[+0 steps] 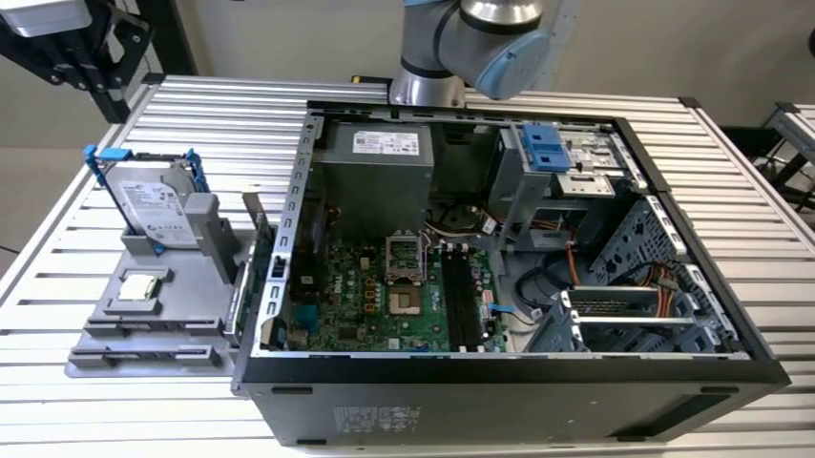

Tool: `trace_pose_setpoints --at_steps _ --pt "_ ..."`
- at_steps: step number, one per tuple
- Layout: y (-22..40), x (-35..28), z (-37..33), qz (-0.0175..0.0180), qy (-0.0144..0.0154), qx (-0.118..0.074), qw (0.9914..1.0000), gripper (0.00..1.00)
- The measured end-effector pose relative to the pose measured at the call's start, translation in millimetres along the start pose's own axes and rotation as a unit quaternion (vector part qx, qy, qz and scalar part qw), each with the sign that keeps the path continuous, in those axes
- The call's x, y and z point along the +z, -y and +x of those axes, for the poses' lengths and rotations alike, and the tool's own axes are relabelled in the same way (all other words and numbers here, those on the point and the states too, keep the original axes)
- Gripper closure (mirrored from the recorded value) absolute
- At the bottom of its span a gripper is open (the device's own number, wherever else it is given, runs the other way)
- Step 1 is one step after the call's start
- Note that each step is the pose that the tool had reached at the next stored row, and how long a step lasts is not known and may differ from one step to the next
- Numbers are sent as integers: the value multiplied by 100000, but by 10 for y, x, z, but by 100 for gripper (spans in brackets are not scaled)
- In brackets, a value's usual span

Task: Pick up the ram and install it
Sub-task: 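Reach for the ram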

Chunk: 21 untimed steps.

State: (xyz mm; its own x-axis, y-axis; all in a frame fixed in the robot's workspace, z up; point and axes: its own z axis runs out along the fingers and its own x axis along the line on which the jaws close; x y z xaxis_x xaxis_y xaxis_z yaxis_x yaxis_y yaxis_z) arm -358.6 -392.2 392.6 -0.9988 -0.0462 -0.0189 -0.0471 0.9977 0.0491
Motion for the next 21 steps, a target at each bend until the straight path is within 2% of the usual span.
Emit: trace_pose_setpoints --at_steps 5,10,16,21 --pt "3 0 3 0 -3 -5 100000 100" --pt "62 -3 18 -1 1 -3 100000 100" --pt "181 -10 26 3 -3 -7 100000 100" --pt "305 -16 32 2 -2 -3 100000 100"
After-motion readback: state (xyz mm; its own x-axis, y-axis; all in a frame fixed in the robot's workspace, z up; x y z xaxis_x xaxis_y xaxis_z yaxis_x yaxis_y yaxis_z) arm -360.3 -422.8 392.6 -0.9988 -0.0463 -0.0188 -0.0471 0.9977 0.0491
